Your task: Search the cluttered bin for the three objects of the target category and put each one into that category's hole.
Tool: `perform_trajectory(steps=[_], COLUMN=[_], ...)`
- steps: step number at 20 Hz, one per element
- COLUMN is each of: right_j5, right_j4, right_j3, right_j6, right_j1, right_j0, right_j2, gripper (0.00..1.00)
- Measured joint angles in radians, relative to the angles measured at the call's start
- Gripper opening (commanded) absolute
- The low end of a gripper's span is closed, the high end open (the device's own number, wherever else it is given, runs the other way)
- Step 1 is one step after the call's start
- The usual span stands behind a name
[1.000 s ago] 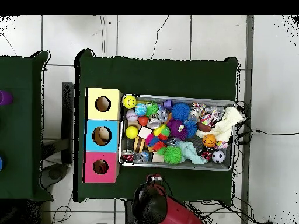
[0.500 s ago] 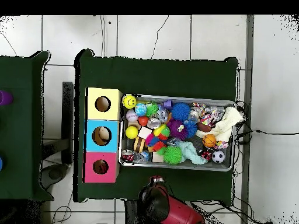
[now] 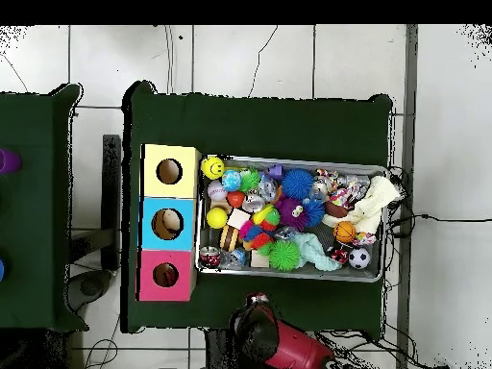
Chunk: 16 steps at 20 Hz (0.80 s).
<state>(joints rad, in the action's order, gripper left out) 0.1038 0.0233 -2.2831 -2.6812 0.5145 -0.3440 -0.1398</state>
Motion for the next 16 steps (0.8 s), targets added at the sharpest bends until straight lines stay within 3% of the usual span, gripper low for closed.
perform_trajectory(steps=[16], right_j5=[0.066], right_j4=[0.000], right_j3=[0.073], right_j6=[0.000], right_j1=[-0.091], right_j0=[0.039], right_j2=[0.000], gripper=[1.00])
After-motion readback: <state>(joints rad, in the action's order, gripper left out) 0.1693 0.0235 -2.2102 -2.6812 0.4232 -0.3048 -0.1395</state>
